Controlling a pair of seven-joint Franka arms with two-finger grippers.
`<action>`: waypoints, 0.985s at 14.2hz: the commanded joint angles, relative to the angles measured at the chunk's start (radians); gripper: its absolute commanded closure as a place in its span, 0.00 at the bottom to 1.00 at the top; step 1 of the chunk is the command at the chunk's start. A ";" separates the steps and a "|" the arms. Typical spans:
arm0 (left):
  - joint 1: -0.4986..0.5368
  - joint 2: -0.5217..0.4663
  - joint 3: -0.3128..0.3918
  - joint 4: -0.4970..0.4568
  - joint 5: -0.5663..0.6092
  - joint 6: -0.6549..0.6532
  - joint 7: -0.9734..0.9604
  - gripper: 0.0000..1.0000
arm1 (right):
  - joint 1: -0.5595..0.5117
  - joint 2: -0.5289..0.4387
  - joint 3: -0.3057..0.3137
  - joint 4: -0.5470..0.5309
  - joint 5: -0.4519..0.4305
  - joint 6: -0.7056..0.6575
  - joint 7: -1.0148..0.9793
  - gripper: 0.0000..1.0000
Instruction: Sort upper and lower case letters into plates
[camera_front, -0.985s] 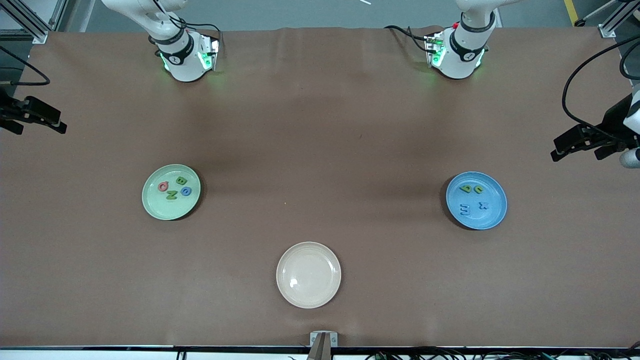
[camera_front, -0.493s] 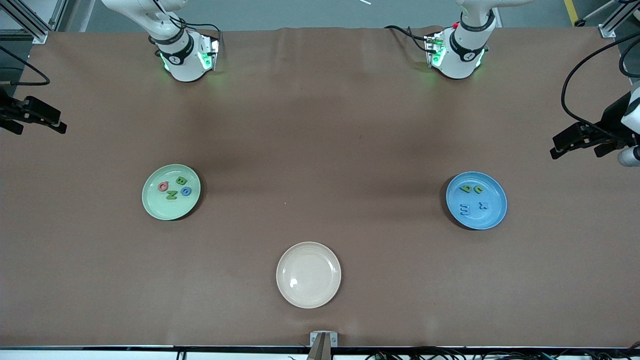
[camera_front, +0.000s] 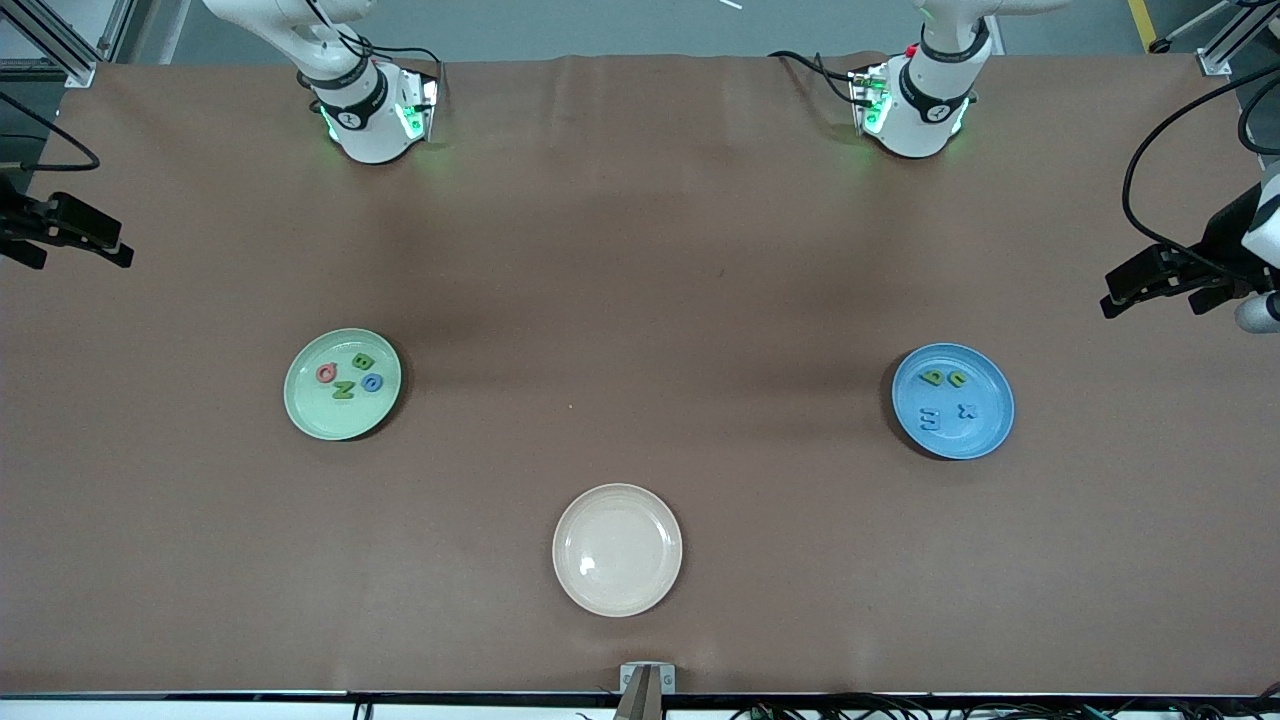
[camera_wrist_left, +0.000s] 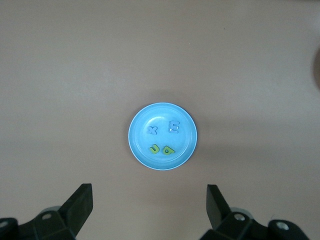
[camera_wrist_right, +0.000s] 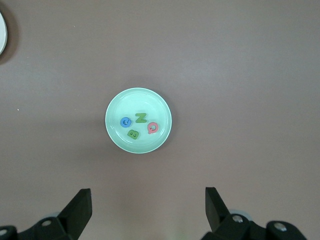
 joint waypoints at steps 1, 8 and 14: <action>-0.004 -0.019 0.007 0.003 -0.014 -0.019 0.016 0.00 | -0.010 -0.035 0.005 -0.038 -0.005 0.014 -0.012 0.00; -0.004 -0.019 0.006 0.023 -0.009 -0.019 0.013 0.00 | -0.010 -0.035 0.005 -0.038 -0.005 0.014 -0.012 0.00; -0.007 -0.013 0.006 0.038 -0.011 -0.019 0.005 0.00 | -0.012 -0.033 0.004 -0.038 -0.005 0.014 -0.012 0.00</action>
